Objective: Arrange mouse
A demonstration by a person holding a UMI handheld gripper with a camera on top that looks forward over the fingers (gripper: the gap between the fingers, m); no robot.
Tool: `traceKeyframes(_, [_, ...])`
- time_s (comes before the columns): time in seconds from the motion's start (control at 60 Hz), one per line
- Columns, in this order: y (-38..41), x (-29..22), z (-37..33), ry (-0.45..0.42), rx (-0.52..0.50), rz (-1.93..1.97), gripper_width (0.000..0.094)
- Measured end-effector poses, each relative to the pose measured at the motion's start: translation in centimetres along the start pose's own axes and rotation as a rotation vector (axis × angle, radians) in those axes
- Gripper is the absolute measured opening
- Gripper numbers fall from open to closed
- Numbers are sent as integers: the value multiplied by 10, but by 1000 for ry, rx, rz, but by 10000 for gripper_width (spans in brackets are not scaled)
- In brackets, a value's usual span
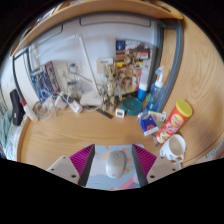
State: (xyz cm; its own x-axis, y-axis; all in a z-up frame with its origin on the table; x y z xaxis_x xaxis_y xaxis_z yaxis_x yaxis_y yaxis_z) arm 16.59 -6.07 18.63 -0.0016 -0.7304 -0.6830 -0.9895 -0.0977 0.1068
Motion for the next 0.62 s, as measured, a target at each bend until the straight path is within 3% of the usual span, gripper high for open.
traceKeyframes(0.117, [14, -40, -33, -100, -19, 17, 720])
traceKeyframes(0.35, [25, -79, -71, -208, -50, 37, 718])
traceKeyframes(0.617, [21, -77, -83, -187, -36, -5, 716])
Point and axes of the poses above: the point between the fingertips, and its own axes, seen from behind it with the camera up: y to the left, x down, z forward, the way the camera looks, the point moved 7 cm from there along -z, backward, against the way the camera looks, and after that the axes turned 8 degrees about -x, right-handed, at the moved point
